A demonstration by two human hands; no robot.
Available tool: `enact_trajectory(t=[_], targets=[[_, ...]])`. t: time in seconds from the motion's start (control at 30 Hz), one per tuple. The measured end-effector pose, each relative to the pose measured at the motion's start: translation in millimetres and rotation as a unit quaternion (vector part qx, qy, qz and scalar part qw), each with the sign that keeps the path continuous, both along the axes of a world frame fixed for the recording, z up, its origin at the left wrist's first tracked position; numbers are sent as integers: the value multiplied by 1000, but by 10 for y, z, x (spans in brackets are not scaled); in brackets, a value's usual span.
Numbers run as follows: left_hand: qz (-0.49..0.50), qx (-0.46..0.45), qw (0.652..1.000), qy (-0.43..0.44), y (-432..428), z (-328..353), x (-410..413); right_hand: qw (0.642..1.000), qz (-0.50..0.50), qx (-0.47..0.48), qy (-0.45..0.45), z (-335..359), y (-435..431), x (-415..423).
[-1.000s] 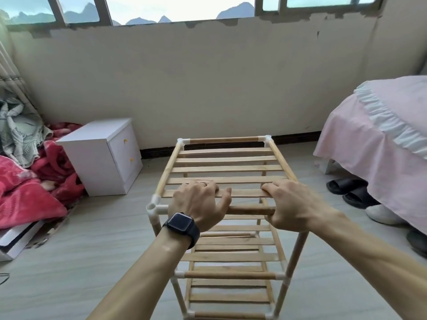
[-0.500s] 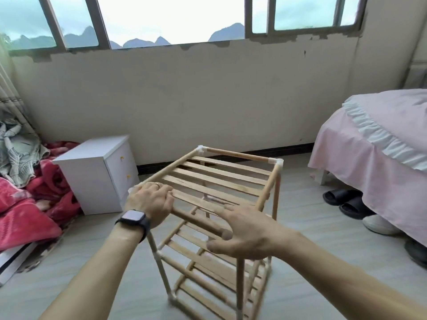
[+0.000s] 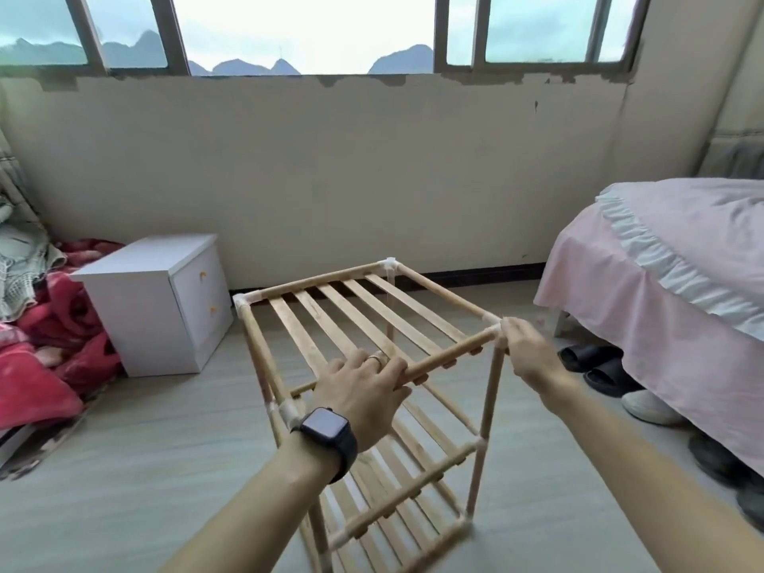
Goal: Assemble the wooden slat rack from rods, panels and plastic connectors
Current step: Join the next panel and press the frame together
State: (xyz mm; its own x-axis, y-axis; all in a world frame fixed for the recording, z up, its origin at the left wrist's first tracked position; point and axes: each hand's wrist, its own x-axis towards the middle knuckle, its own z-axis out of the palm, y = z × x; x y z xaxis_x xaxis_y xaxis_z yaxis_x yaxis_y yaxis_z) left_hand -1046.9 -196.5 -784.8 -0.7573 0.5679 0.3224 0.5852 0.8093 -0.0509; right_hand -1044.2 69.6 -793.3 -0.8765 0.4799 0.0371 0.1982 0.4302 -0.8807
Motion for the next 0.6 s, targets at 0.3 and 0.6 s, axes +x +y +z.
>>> enact_trajectory(t=[0.3,0.6], targets=[[60,-19,997,52,-207,-127,29,967,165,-194,-34,-244,-567,310],[25,42,990,136,-195,-260,152,914,203,-352,-9,-271,-1014,423]])
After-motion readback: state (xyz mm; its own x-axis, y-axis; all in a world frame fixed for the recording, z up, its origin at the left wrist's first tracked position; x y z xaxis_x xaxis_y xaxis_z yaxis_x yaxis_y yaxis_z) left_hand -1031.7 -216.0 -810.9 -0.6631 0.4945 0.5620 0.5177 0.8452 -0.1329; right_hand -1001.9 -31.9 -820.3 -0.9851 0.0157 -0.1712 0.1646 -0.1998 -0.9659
